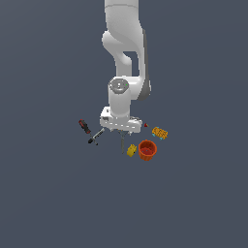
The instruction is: Pick up a designated object from a clutter of objects.
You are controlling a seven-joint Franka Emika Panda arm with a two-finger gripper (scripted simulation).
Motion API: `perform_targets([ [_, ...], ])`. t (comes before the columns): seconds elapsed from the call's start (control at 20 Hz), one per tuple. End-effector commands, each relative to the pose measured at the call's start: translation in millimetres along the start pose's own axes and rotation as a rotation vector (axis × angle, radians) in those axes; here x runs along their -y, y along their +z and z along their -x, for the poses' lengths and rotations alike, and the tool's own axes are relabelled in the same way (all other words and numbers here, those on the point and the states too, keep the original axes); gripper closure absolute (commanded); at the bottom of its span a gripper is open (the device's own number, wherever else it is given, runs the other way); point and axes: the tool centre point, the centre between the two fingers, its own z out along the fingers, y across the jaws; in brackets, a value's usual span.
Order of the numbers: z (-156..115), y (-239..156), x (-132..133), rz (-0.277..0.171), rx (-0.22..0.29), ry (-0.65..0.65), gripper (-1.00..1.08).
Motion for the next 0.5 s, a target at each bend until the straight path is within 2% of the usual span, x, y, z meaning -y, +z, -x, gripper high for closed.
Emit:
perform_targets([
  [0.0, -0.1, 0.8, 0.0, 0.0, 0.0, 0.0, -0.92],
  [0.45, 1.1, 28.3, -0.4, 0.0, -0.001, 0.001, -0.92],
])
